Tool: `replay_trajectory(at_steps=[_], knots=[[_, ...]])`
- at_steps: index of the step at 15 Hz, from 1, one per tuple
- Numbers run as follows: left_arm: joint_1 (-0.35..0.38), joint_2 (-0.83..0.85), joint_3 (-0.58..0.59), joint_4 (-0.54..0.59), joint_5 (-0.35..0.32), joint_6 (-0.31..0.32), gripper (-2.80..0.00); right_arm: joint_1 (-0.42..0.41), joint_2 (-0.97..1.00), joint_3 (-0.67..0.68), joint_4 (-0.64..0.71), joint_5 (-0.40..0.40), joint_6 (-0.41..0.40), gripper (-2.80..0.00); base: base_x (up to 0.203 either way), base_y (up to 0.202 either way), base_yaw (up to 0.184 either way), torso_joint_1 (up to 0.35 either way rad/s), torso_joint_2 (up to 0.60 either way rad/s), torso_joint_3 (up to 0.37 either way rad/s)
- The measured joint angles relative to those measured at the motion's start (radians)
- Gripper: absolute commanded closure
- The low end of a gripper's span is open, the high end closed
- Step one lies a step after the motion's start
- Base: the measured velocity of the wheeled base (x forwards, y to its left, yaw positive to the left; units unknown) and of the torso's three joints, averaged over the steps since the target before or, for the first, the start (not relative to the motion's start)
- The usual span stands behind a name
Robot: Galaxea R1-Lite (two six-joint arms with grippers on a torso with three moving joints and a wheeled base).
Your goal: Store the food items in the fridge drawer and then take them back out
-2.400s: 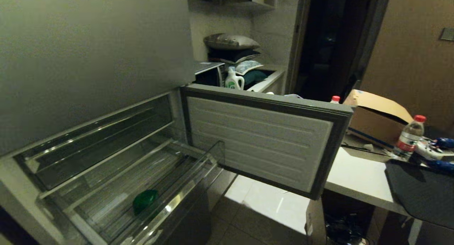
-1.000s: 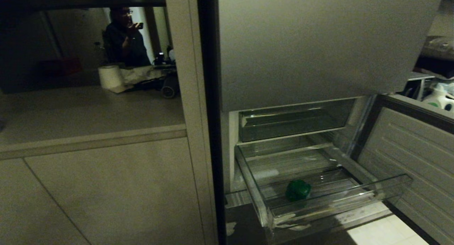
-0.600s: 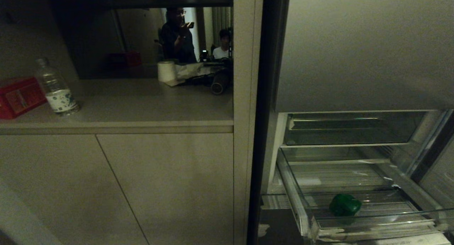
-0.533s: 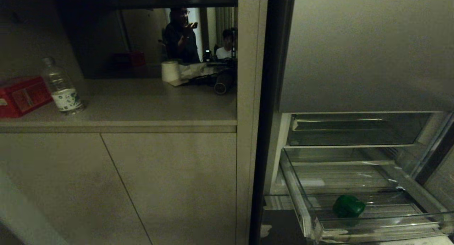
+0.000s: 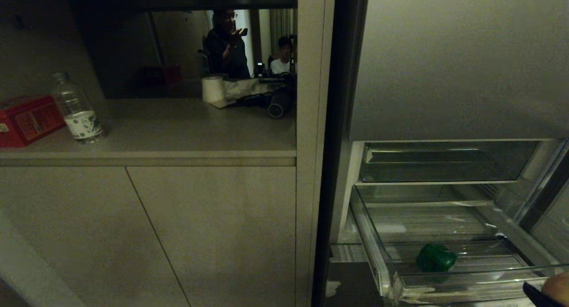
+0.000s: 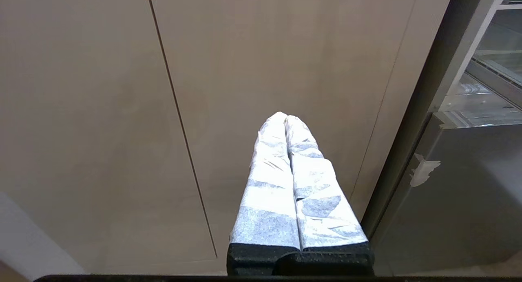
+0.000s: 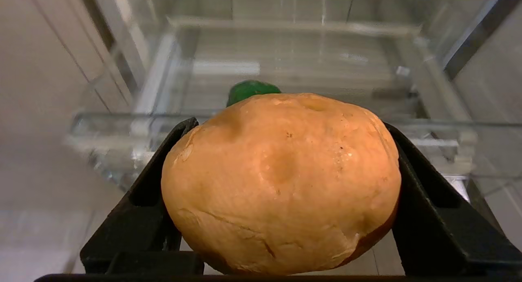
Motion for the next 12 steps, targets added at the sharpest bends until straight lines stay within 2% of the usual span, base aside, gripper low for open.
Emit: replay_trajectory(at_steps=[5, 8, 12], knots=[[0.000, 0.000, 0.000, 0.000, 0.000, 0.000, 0.00, -0.019, 0.544, -0.307, -0.072, -0.013, 0.036, 0.00, 0.000, 0.000, 0.000, 0.000, 0.00, 0.000], [0.000, 0.000, 0.000, 0.000, 0.000, 0.000, 0.00, -0.026, 0.800, -0.500, -0.081, -0.047, 0.071, 0.00, 0.000, 0.000, 0.000, 0.000, 0.00, 0.000], [0.000, 0.000, 0.000, 0.000, 0.000, 0.000, 0.00, -0.032, 0.971, -0.578, -0.083, -0.060, 0.083, 0.00, 0.000, 0.000, 0.000, 0.000, 0.00, 0.000]])
